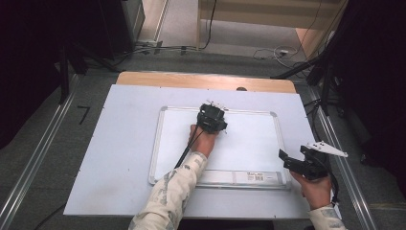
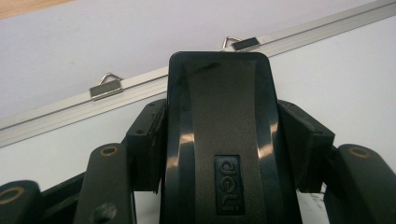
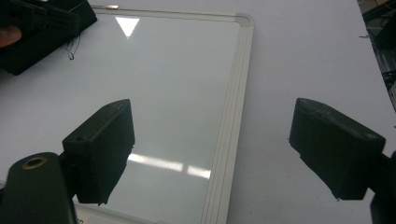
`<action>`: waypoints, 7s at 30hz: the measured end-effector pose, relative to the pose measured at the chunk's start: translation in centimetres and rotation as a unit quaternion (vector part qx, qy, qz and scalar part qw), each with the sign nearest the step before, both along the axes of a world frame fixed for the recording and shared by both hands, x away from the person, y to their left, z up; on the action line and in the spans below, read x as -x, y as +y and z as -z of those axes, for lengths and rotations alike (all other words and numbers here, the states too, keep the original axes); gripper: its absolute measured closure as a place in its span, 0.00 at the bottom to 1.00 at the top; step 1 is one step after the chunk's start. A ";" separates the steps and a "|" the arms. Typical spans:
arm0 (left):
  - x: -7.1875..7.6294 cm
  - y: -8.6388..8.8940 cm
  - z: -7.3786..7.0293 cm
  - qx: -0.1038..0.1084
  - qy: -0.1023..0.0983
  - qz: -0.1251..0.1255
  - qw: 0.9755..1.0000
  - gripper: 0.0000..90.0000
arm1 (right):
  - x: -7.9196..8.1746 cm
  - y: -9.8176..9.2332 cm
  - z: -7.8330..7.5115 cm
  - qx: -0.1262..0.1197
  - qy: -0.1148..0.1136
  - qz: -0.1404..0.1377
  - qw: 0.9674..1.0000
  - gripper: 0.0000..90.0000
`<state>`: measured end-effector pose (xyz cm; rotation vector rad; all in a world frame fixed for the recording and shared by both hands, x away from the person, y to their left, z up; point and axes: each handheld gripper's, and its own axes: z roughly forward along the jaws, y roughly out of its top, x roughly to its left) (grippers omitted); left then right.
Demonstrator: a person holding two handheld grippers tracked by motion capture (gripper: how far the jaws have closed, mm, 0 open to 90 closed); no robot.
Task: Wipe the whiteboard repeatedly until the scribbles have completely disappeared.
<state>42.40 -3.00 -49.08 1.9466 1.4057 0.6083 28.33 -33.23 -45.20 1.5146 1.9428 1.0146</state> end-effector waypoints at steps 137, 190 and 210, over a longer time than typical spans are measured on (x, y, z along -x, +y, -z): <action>0.7 -0.2 -0.1 -0.016 0.013 0.078 0.997 0.46 | 0.1 0.2 0.2 0.008 0.009 0.004 1.000 0.14; 2.3 -4.7 0.0 -0.014 0.009 0.088 0.996 0.46 | 0.0 0.5 0.2 0.009 0.009 0.000 1.000 0.14; 1.2 3.0 0.0 -0.012 0.012 0.018 1.000 0.46 | 0.0 0.6 0.3 0.014 0.010 0.001 1.000 0.14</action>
